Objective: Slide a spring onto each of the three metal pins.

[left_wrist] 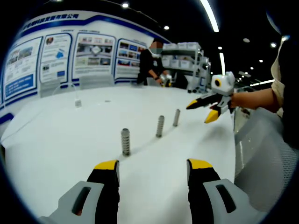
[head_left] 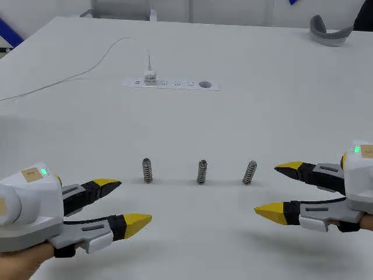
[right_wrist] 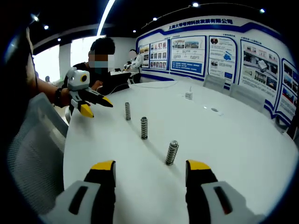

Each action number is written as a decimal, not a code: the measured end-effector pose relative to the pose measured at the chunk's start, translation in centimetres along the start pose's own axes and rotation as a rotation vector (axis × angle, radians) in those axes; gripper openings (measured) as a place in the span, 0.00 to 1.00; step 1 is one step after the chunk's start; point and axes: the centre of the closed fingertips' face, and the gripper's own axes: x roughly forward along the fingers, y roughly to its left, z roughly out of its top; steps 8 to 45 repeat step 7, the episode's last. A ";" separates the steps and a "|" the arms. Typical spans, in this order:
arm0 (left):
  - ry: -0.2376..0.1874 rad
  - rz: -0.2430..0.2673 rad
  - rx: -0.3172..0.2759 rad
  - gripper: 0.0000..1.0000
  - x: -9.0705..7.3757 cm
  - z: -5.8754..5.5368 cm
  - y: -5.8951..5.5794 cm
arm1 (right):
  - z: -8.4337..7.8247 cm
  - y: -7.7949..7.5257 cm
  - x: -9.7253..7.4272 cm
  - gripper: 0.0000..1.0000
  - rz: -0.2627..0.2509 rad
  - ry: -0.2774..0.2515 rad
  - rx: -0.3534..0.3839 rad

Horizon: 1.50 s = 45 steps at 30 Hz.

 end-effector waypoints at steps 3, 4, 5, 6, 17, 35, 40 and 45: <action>0.002 0.000 0.000 0.59 0.0 -0.1 0.0 | 0.0 0.0 0.0 0.62 -0.003 -0.006 0.005; 0.003 0.000 -0.001 0.59 0.0 -0.1 0.0 | 0.0 0.0 0.0 0.63 -0.002 -0.007 0.007; 0.002 0.001 -0.003 0.59 0.0 -0.1 0.0 | -0.1 0.1 0.1 0.63 -0.001 -0.006 0.007; 0.002 0.001 -0.003 0.59 0.0 -0.2 0.0 | -0.2 0.1 0.1 0.63 0.001 -0.004 0.007; 0.003 0.001 -0.004 0.59 0.0 -0.2 0.0 | -0.3 0.2 0.2 0.63 0.004 0.001 0.006; 0.003 0.001 -0.004 0.59 0.0 -0.2 0.0 | -0.3 0.2 0.2 0.63 0.004 0.001 0.006; 0.003 0.001 -0.004 0.59 0.0 -0.2 0.0 | -0.3 0.2 0.2 0.63 0.004 0.001 0.006; 0.003 0.001 -0.004 0.59 0.0 -0.2 0.0 | -0.3 0.2 0.2 0.63 0.004 0.001 0.006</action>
